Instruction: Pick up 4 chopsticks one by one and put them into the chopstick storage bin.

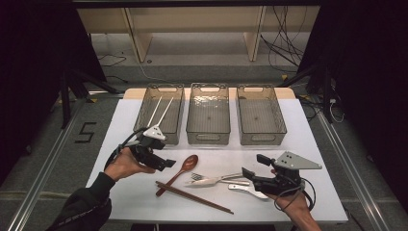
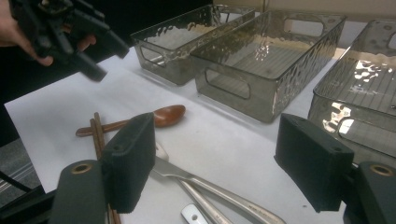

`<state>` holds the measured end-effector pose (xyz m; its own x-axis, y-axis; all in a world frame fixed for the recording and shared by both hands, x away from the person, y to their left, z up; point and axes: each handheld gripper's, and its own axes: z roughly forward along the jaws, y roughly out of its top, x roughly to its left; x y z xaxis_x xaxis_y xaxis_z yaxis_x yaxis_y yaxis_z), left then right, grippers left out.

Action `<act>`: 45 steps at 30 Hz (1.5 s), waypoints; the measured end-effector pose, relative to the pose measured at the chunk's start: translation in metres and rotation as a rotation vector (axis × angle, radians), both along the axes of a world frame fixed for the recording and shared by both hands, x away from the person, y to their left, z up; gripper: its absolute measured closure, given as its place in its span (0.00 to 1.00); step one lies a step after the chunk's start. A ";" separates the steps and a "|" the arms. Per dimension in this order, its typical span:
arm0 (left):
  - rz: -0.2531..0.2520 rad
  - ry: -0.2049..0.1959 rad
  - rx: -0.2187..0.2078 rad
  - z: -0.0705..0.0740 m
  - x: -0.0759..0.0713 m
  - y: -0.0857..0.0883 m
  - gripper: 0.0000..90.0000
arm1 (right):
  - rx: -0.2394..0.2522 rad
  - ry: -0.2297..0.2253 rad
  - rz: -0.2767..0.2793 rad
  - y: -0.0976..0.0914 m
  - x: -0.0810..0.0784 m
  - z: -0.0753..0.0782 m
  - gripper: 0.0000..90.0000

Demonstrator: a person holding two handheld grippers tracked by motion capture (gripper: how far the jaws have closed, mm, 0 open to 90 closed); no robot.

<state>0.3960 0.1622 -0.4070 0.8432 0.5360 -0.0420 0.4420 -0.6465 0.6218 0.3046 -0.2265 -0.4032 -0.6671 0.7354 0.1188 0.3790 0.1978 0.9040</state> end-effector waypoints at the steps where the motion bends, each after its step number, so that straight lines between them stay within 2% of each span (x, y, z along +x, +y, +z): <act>1: -0.011 0.001 0.006 -0.002 -0.002 -0.002 0.23 | 0.001 0.002 0.000 0.000 0.001 0.000 0.33; 4: -0.030 -0.003 0.030 -0.005 -0.007 -0.006 0.23 | -0.003 0.003 -0.001 0.000 0.000 0.000 0.33; 7: -0.047 0.006 0.034 -0.008 -0.011 -0.010 0.23 | -0.001 0.001 0.000 0.000 0.000 0.000 0.33; 9: -0.071 0.007 0.058 -0.008 -0.013 -0.012 0.23 | 0.001 0.004 -0.003 -0.001 0.000 0.000 0.33; 11: -0.079 0.007 0.053 -0.009 -0.017 -0.014 0.24 | 0.001 0.007 -0.002 -0.001 0.000 0.000 0.33; 14: -0.098 0.001 0.074 -0.011 -0.020 -0.016 0.24 | 0.000 0.005 -0.003 -0.001 0.000 0.000 0.33; 23: -0.122 0.015 0.112 -0.019 -0.026 -0.019 0.23 | -0.005 0.005 -0.002 -0.001 0.001 -0.001 0.33; 29: -0.133 0.007 0.124 -0.021 -0.027 -0.021 0.22 | -0.002 0.005 -0.002 -0.001 0.001 -0.001 0.33; 33: -0.149 0.010 0.137 -0.023 -0.028 -0.023 0.27 | -0.006 0.007 0.000 0.000 0.000 -0.001 0.33; 36: -0.175 -0.003 0.148 -0.022 -0.029 -0.024 0.33 | -0.001 0.006 -0.002 -0.001 0.001 -0.001 0.33; 39: -0.184 -0.001 0.144 -0.021 -0.029 -0.025 0.38 | -0.007 0.006 0.000 0.000 0.001 -0.001 0.33; 45: -0.223 0.010 0.180 -0.024 -0.031 -0.028 0.46 | -0.007 0.007 -0.001 0.000 0.002 -0.001 0.33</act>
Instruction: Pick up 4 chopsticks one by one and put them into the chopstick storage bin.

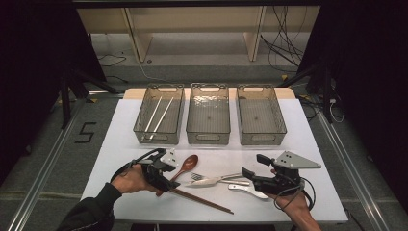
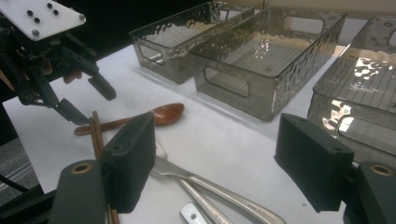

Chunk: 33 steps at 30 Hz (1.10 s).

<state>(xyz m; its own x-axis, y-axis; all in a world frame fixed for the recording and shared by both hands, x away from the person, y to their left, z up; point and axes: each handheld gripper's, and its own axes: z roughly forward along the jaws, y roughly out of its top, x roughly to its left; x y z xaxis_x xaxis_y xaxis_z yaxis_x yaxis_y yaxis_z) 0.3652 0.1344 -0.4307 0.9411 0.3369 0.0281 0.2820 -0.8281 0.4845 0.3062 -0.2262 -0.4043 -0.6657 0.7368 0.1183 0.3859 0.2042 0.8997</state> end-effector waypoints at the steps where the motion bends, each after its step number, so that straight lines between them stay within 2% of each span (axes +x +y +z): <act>1: -0.006 0.001 0.002 -0.001 0.000 0.000 0.48 | 0.001 0.000 0.000 0.000 0.000 0.000 0.33; 11: -0.073 0.028 0.053 -0.009 -0.001 -0.009 0.59 | -0.001 -0.002 0.001 0.000 0.000 0.000 0.33; 16: -0.110 0.041 0.108 -0.014 0.002 -0.013 0.66 | -0.001 -0.001 0.002 0.000 0.000 0.000 0.33; 21: -0.125 0.058 0.123 -0.020 0.004 -0.015 0.72 | -0.002 -0.002 0.002 0.000 0.000 0.000 0.33; 23: -0.131 0.058 0.145 -0.021 0.005 -0.015 0.74 | -0.001 -0.001 0.002 0.000 0.000 0.000 0.33; 33: -0.156 0.058 0.162 -0.023 0.007 -0.018 0.77 | -0.002 -0.002 0.002 0.001 0.000 0.000 0.33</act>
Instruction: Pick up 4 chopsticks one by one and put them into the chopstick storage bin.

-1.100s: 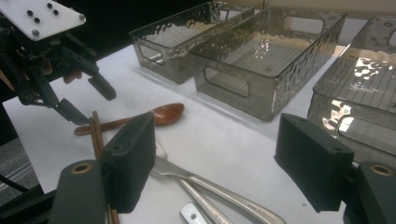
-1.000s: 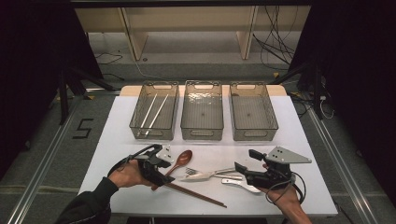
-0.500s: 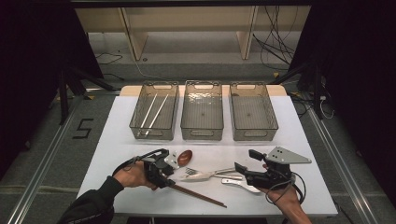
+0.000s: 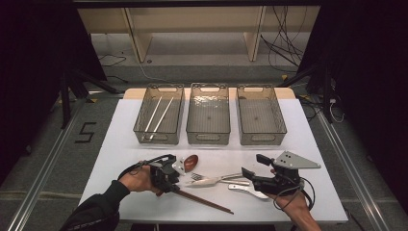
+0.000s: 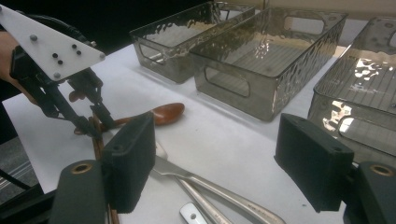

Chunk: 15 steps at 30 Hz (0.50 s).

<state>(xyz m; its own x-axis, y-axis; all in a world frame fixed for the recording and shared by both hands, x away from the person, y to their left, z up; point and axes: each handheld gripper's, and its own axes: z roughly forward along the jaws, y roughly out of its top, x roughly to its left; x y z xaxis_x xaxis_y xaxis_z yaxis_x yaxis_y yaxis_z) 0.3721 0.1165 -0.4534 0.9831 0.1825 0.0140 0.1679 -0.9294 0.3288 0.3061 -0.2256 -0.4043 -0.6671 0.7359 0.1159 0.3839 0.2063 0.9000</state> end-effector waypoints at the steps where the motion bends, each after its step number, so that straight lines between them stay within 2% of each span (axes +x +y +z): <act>1: -0.007 -0.002 0.006 0.000 0.000 -0.001 0.77 | 0.000 0.000 0.000 0.000 0.000 0.000 0.33; 15: -0.045 0.005 0.024 -0.004 0.002 -0.010 0.78 | 0.000 -0.001 0.000 0.000 0.000 0.000 0.33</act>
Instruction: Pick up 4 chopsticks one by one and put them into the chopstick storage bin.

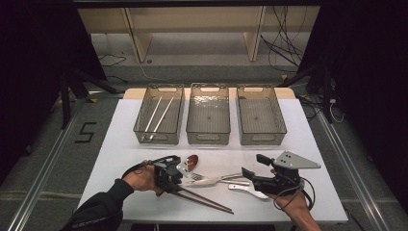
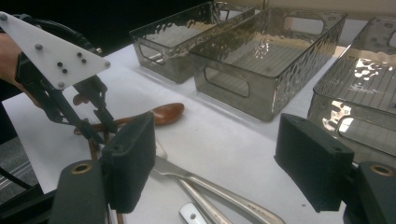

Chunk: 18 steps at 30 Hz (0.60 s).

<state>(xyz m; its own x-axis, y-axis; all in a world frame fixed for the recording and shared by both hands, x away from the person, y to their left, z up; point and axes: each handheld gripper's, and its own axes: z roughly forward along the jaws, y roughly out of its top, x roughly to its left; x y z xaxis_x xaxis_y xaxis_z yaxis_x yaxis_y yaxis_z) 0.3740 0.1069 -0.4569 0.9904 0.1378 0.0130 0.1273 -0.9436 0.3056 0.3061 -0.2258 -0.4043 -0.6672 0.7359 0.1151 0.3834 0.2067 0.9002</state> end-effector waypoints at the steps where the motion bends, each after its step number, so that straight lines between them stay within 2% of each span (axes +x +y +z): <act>1: -0.003 0.002 0.001 0.000 0.000 -0.001 0.78 | -0.001 -0.001 0.000 0.000 0.000 0.000 0.33; 7: -0.033 0.000 0.015 0.000 0.002 -0.002 0.79 | 0.000 0.000 -0.001 0.000 0.000 0.000 0.33; 18: -0.055 0.007 0.027 0.001 0.004 -0.003 0.79 | -0.001 0.000 -0.001 -0.001 0.000 0.001 0.33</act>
<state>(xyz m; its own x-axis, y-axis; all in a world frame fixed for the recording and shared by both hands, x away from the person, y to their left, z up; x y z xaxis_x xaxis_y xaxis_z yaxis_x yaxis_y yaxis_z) 0.3780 0.1035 -0.4563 0.9965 0.0825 0.0093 0.0767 -0.9572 0.2790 0.3060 -0.2264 -0.4038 -0.6661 0.7369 0.1147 0.3837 0.2067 0.9000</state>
